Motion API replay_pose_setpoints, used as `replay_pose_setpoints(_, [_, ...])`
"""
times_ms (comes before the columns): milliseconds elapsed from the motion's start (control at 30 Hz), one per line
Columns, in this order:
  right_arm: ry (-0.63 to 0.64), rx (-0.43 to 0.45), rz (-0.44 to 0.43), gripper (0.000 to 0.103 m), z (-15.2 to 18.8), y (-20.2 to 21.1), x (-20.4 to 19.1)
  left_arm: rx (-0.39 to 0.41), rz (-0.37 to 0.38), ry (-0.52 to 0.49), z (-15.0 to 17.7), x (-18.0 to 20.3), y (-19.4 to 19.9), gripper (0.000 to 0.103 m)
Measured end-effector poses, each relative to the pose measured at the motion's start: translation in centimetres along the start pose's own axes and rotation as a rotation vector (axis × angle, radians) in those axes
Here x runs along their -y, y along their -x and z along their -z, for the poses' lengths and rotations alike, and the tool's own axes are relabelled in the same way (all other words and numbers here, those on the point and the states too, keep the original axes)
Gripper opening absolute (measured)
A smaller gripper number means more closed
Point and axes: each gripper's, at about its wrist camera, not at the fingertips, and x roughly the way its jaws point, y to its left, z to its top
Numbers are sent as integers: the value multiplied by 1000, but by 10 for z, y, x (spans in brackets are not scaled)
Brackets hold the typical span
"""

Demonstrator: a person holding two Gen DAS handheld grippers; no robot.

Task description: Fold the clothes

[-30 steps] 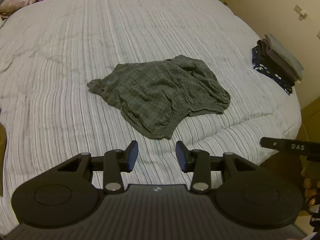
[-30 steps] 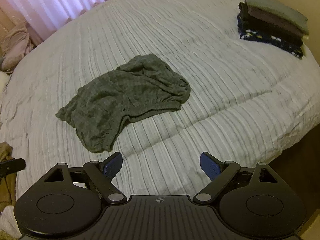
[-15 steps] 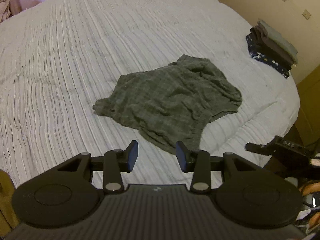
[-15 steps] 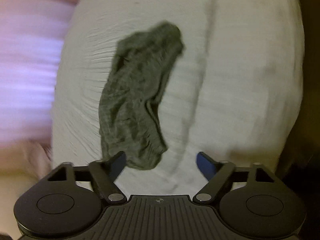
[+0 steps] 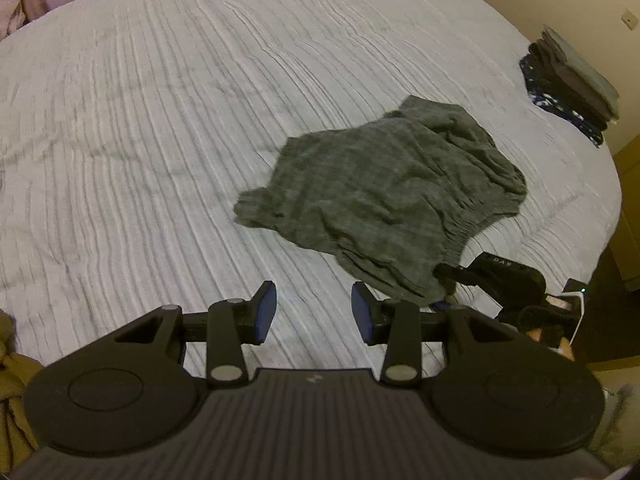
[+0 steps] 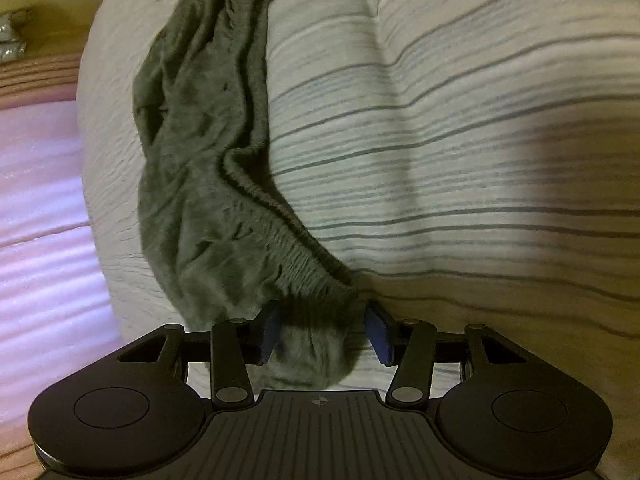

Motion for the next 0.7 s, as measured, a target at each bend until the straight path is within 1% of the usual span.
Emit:
replay_pose_setpoints(33, [31,-9,8,8,-2,-2,-1,1,-4,1,-1,-1,0,37])
replay_pose_setpoints(133, [163,-37,22,7,-8,12,-11,5,-16,2,-4,-6,1,37])
replay_pose_setpoints(233, [318,-30,76,6,-22,62,-16,13,-5,-14,-9,2,0,37])
replay_pose_setpoints(300, [390,-6,111,5,-33,103,-12,16,18,-46,-16,17,-4,37])
replay_pose_setpoints(367, [412,49,154,5,-52,154,4,17,45,-82,-22,34,-7,36])
replay_pose_setpoints(433, [391,136,207,4,-73,209,23,19,72,-117,-29,52,-11,36])
replay_pose_setpoints(567, [362,347,289,4,-110,293,47,17,166,-222,-50,109,-26,36])
replay_pose_setpoints(633, [372,422,318,4,-127,318,52,12,218,-290,-62,146,-40,36])
replay_pose_setpoints(700, [383,459,331,4,-143,331,53,6,265,-373,-76,186,-57,36])
